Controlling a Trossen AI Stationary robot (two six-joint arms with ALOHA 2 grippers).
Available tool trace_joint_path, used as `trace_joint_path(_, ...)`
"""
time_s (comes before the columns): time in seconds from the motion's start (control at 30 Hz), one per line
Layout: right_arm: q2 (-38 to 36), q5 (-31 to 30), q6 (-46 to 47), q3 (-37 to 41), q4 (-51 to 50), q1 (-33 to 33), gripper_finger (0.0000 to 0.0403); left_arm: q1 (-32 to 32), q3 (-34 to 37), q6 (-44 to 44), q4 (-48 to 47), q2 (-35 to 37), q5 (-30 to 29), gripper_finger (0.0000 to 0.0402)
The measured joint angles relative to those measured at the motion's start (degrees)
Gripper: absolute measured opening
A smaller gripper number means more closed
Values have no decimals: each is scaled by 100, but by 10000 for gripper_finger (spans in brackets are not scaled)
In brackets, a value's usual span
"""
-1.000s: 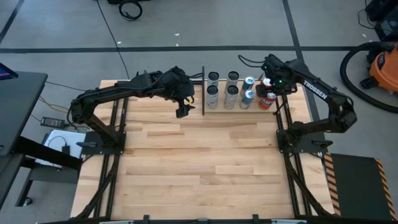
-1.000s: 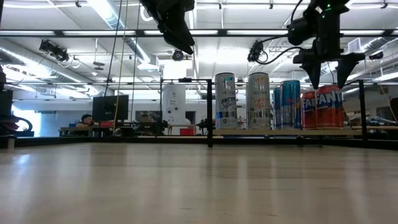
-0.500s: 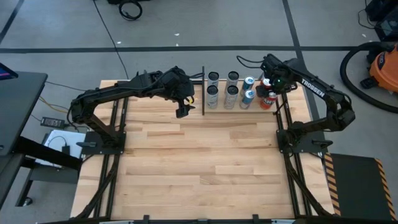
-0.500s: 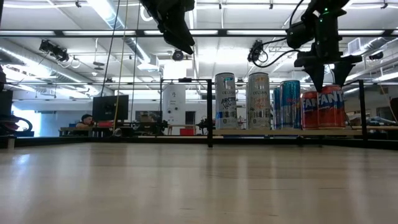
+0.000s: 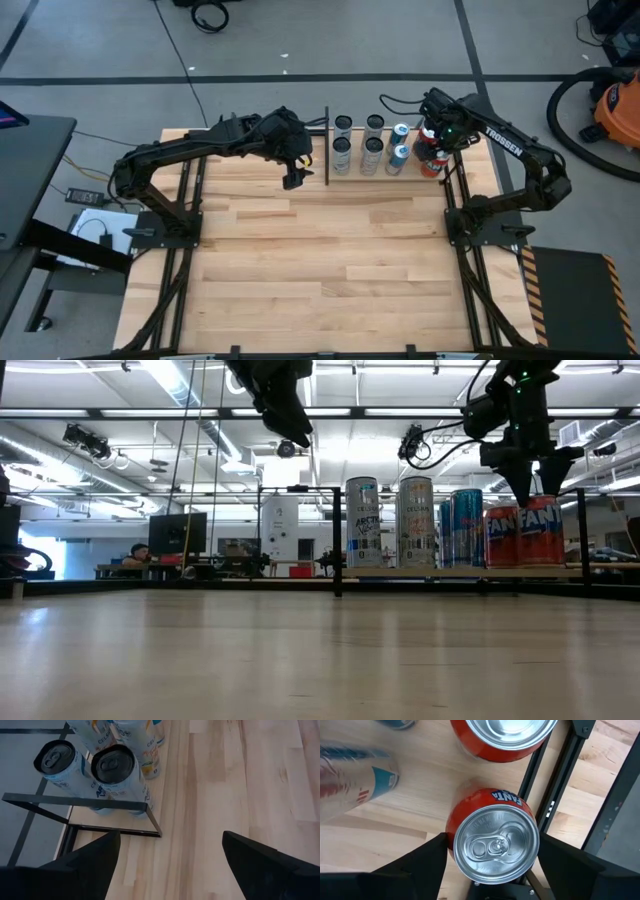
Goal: Place canned beverage on shelf
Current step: Return to Home Position
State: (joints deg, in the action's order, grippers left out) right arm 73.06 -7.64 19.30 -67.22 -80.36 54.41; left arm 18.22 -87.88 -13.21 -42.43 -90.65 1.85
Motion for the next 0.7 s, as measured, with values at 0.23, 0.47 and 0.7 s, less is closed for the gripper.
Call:
trace_joint_path(0.23,0,32,-41,0,-2,-27,293,0,-9,20,-346,0,-1,353)
trace_joint_path(0.47,-2,242,-45,7,131,-203,294,0,-9,13,-330,0,-1,353)
trace_joint_path(0.7,-2,255,-293,11,252,-442,294,0,-9,9,-329,0,-1,353)
